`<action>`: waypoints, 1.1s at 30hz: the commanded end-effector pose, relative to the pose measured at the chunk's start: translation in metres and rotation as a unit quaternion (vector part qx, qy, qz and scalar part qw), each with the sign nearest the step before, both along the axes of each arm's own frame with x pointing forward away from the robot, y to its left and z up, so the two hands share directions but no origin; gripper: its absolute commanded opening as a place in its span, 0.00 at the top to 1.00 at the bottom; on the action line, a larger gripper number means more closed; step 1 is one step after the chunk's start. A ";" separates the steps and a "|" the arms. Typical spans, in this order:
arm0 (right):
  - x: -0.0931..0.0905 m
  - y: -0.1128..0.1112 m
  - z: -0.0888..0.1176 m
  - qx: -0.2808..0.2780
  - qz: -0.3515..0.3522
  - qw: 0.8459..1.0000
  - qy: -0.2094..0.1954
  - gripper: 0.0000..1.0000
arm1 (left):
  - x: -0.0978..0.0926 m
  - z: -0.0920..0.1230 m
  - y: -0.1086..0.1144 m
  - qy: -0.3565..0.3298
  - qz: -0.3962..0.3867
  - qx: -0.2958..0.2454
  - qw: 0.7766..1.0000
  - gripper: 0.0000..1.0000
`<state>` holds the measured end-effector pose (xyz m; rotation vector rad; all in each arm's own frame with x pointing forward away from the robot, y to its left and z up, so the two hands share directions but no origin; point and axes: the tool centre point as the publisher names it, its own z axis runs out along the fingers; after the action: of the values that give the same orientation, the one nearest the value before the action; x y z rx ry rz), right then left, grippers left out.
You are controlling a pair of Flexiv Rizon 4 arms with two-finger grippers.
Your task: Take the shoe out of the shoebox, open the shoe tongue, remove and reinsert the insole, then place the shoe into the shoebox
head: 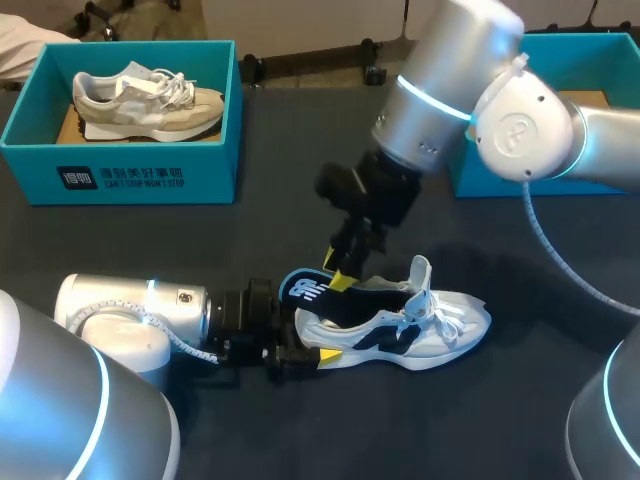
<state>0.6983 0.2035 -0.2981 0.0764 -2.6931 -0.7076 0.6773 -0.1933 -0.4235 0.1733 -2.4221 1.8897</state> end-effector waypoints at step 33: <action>-0.007 0.018 -0.020 0.010 0.007 0.998 0.059 1.00 | 0.001 -0.006 0.002 0.001 0.000 0.002 1.000 1.00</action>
<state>0.6848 0.2125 -0.3220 0.0435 -2.5763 -0.7422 0.6773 -0.1933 -0.4235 0.1734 -2.4222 1.8897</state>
